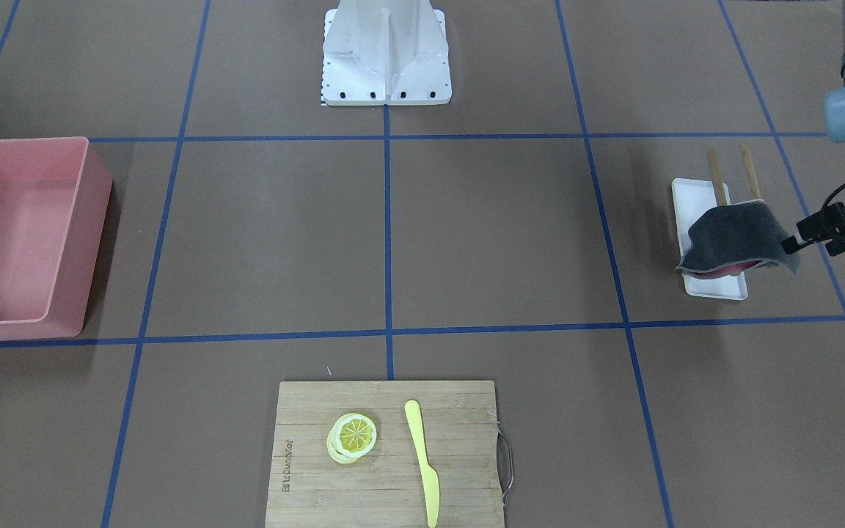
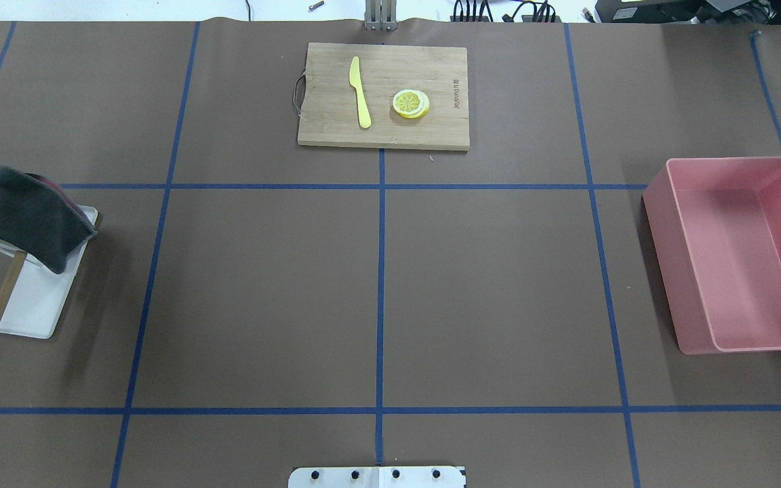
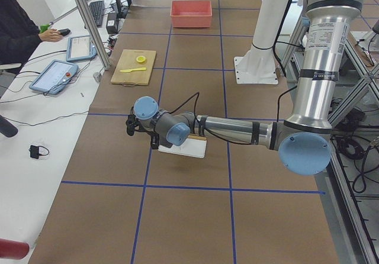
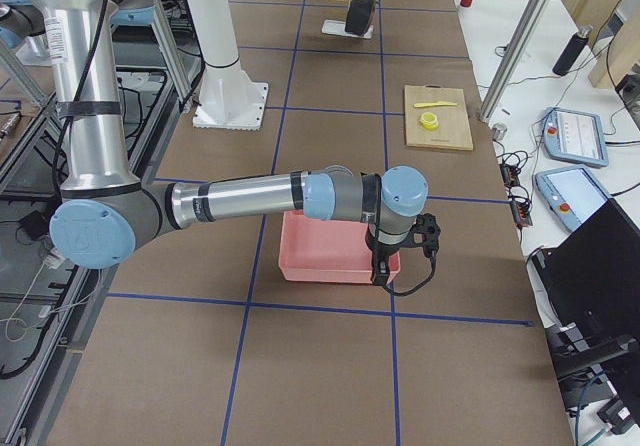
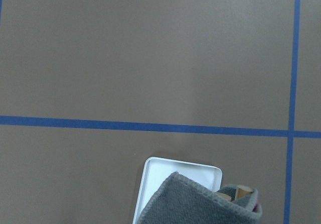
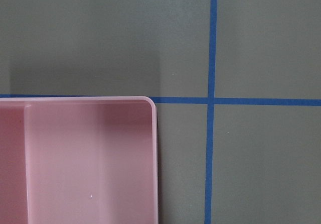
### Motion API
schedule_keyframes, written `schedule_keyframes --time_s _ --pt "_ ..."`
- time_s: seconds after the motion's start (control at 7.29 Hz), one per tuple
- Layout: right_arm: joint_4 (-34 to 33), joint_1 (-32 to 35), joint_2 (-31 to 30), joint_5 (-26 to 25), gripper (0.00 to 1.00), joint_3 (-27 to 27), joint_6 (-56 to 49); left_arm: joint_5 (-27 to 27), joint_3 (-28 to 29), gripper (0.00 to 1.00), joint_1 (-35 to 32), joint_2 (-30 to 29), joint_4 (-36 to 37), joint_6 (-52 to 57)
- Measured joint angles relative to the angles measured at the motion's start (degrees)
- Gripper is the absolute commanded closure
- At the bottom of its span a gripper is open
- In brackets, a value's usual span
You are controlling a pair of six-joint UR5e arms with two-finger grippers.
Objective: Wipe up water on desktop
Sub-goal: 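Grasp the grey cloth on the white tray rack with the left gripper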
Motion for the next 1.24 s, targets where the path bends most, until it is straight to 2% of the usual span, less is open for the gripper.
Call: schedule_keyframes --time_s 0.14,0.27,0.41,0.55,0.69,0.82,1.24 --pt "0.0 0.0 0.0 0.1 0.00 0.1 0.0 0.0 0.0 0.03 0.4 -0.1 -0.1 0.0" --pt "0.0 0.0 0.0 0.2 0.00 0.1 0.0 0.0 -0.1 0.13 0.9 -0.2 -0.4 0.0" --pt "0.0 0.0 0.0 0.2 0.00 0.0 0.0 0.0 0.0 0.44 1.4 -0.2 -1.3 0.0" --pt "0.0 0.0 0.0 0.2 0.00 0.0 0.0 0.0 0.2 0.69 1.7 -0.3 -2.1 0.0" --pt "0.0 0.0 0.1 0.3 0.00 0.0 0.0 0.0 0.2 0.90 1.9 -0.2 -2.5 0.0" --pt "-0.1 0.0 0.2 0.3 0.00 -0.1 0.0 0.0 0.2 1.00 1.9 -0.2 -2.6 0.0" --pt "-0.3 0.0 0.4 0.3 0.00 -0.1 0.1 -0.3 -0.5 1.00 1.9 0.2 -2.8 0.1"
